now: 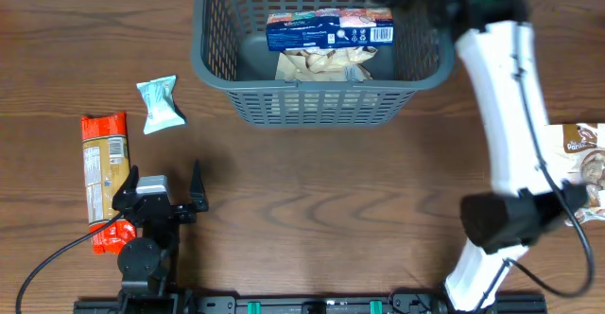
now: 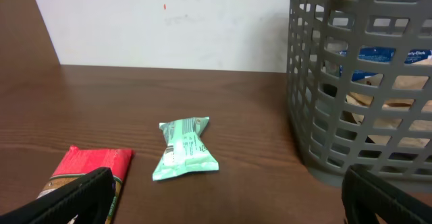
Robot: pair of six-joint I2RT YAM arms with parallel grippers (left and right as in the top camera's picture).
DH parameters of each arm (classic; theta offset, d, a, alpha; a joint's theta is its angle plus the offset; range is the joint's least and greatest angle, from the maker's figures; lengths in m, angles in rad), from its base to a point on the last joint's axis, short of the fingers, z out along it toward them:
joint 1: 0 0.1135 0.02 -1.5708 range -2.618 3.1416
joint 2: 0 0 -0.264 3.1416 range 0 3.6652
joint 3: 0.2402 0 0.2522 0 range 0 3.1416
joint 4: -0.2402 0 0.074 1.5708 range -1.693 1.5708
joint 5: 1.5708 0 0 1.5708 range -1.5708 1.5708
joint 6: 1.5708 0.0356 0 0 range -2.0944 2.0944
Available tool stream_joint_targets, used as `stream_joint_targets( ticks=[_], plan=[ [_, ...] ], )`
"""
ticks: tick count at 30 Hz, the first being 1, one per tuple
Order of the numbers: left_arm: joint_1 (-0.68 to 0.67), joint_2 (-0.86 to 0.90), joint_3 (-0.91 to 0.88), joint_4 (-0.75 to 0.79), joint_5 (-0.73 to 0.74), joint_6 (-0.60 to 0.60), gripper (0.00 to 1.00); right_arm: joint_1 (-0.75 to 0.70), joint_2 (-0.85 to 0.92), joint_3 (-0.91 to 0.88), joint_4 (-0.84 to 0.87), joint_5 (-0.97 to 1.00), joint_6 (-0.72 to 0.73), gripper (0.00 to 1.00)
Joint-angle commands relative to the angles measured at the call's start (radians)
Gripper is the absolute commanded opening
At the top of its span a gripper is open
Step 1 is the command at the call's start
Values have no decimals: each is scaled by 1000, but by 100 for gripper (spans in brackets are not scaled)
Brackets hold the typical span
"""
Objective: Pack container
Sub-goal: 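Withdraw the right gripper toward the remaining pouch at right edge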
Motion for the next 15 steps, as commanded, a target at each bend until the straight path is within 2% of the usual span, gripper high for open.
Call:
stream_joint_targets(
  ticks=[1,6,8,12,15],
  plan=[
    [-2,-7,-21,-37,-27,-5,99,-110,-77,28,10,134,236,75],
    [-2,-7,-21,-37,-27,-5,98,-338,-110,28,12,229,619,87],
    [-2,-7,-21,-37,-27,-5,99,-427,-105,27,-46,221,691,84],
    [-2,-7,-21,-37,-27,-5,99,-593,-68,27,-253,222,687,84],
    [-2,-7,-21,-37,-27,-5,99,-695,-27,27,-381,222,621,84]
  ],
)
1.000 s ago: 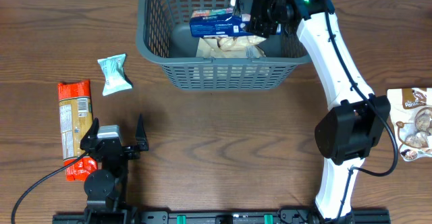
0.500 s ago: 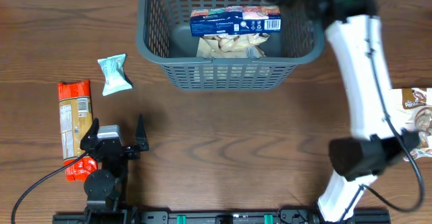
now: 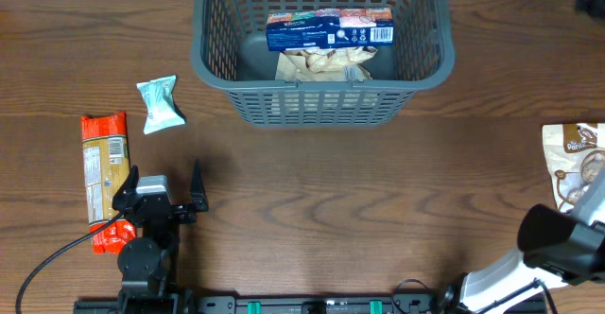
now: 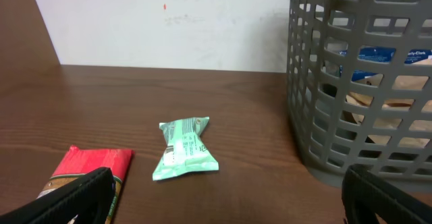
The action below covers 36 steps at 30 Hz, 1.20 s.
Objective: Pack container
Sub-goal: 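Withdraw the right gripper toward the remaining pouch at right edge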
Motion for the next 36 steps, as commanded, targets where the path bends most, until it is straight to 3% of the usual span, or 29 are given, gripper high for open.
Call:
stream_joint_targets(
  ticks=[1,5,9,13,22,26,36],
  plan=[
    [-2,-7,-21,-37,-27,-5,99,-103,55,1,-93,10,-17,86],
    [-2,-7,-21,-37,-27,-5,99,-204,94,0,-206,-5,-84,90],
    [-2,-7,-21,-37,-27,-5,98,-275,112,-5,-285,-177,-327,87],
    [-2,-7,-21,-37,-27,-5,99,-337,113,-39,-279,-287,-439,91],
    [-2,-7,-21,-37,-27,-4,99,-423,113,-296,-106,-246,-552,90],
    [-2,-7,-21,-37,-27,-4,99,-425,113,-426,-24,-140,-586,90],
    [-2,-7,-21,-37,-27,-4,99,-428,116,-653,151,-130,-649,92]
  ],
)
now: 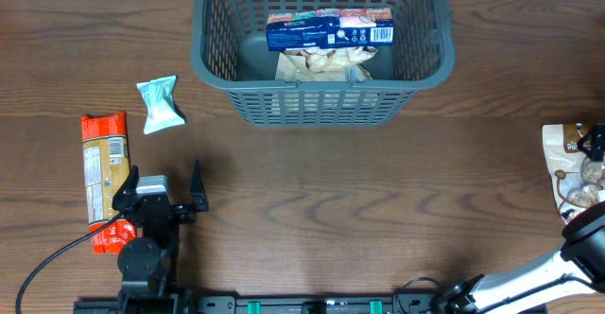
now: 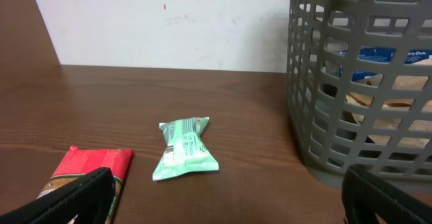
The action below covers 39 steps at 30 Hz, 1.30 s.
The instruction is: Pack container
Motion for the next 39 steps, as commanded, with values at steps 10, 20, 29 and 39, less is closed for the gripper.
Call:
stream_joint_targets(
  ticks=[10,20,29,39],
  plan=[
    [-2,-7,-21,-37,-27,-5,99,-41,-1,-185,167,55,-46,99],
    [-2,-7,-21,-37,-27,-5,98,-89,0,-212,213,55,-3,99],
    [-2,-7,-21,-37,-27,-5,99,-94,0,-314,320,54,-3,99],
    [-2,-7,-21,-37,-27,-5,99,-93,48,-389,426,34,47,99]
  ],
)
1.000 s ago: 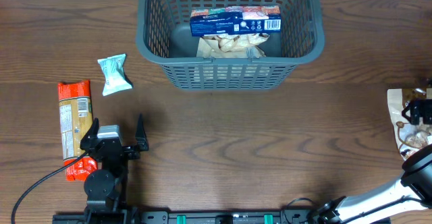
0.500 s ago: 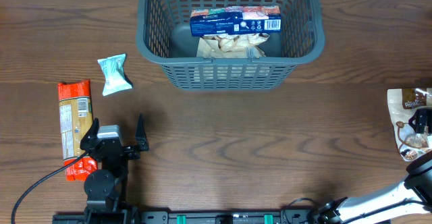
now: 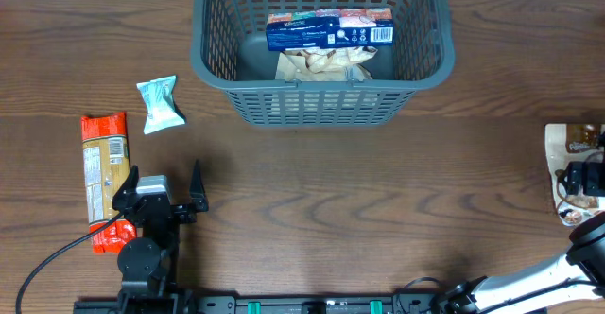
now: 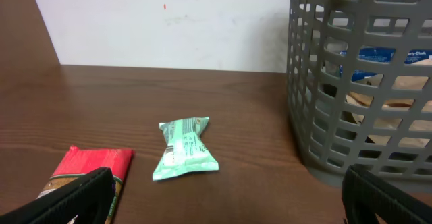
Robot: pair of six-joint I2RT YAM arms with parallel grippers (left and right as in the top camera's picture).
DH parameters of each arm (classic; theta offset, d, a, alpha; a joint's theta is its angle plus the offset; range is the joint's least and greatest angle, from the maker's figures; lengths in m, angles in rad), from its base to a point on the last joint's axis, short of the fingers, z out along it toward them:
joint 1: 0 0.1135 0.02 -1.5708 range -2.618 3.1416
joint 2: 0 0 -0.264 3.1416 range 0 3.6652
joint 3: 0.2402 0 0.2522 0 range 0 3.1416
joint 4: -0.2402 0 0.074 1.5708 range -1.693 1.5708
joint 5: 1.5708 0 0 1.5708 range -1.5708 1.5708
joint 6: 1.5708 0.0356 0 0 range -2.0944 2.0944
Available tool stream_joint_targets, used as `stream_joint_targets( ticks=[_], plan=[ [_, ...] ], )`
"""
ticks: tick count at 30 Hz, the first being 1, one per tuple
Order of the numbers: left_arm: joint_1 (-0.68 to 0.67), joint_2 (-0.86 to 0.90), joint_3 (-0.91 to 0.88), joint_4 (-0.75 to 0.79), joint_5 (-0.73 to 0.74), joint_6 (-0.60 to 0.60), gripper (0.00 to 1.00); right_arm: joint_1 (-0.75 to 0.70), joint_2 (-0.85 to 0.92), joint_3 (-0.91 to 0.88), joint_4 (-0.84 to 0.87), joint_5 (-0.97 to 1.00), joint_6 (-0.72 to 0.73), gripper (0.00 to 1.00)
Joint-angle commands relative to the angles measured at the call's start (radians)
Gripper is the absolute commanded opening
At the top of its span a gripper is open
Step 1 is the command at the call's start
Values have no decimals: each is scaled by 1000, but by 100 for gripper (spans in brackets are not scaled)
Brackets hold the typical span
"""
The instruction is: Pack container
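The grey mesh basket (image 3: 321,106) stands at the table's far middle and holds a blue box (image 3: 329,28) over a beige bag (image 3: 321,63). A green packet (image 3: 160,103) and a red packet (image 3: 102,167) lie at the left. My left gripper (image 3: 161,182) rests open near the red packet, with nothing between its fingers. The green packet (image 4: 185,150), the red packet (image 4: 91,166) and the basket (image 4: 364,75) also show in the left wrist view, ahead of that gripper (image 4: 226,207). At the right edge my right gripper (image 3: 578,177) sits over a white and brown snack bag (image 3: 567,139). Its jaws are hidden.
A white wall (image 4: 169,21) rises behind the table's far edge. The left arm's black cable (image 3: 57,257) trails to the front left. Dark wood table (image 3: 359,210) stretches between the basket and the front rail.
My right gripper has shifted a little toward the front and left, now covering more of the snack bag. The left arm, the packets and the basket are unchanged.
My right arm first reached over the basket's far right corner. Half a second later it had left the basket, with only its base showing at the lower right. Then its gripper was at the snack bag's right side, and now it lies over the bag.
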Motion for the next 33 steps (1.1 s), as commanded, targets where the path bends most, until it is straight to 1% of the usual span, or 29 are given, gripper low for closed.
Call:
stream_joint_targets(
  ticks=[1,6,9,11,13,14,15,16,18,20,21,23,26,27,31,33],
  plan=[
    [-2,-7,-21,-37,-27,-5,99,-8,54,-13,8,-34,48,99],
    [-2,-7,-21,-30,-27,-5,99,0,101,-13,16,-55,103,99],
    [-2,-7,-21,-26,-27,-5,99,-1,104,-13,17,-55,109,93],
    [-2,-7,-21,-19,-27,-5,99,-1,104,-13,19,-55,120,86],
    [-2,-7,-21,-12,-27,-5,99,-1,104,-13,18,-62,148,76],
    [-2,-7,-21,-11,-27,-5,99,-1,104,-13,16,-73,156,68],
    [-2,-7,-21,-10,-27,-5,99,-1,104,-13,16,-84,168,54],
    [-2,-7,-21,-11,-27,-5,99,-1,104,-13,16,-97,182,49],
    [-2,-7,-21,-11,-27,-5,99,0,104,-13,15,-133,182,49],
    [-2,-7,-21,-11,-27,-5,99,0,103,-13,14,-174,192,47],
    [-2,-7,-21,-11,-27,-5,99,0,103,-13,16,-190,204,44],
    [-2,-7,-21,-11,-27,-5,99,2,103,-10,17,-221,235,36],
    [-2,-7,-21,-11,-27,-5,99,21,94,-9,14,-246,267,18],
    [-2,-7,-21,-11,-27,-5,99,30,88,-8,14,-251,274,15],
    [-2,-7,-21,-12,-27,-5,99,95,43,3,17,-301,283,11],
    [-2,-7,-21,-12,-27,-5,99,139,9,18,32,-316,312,6]
  ],
)
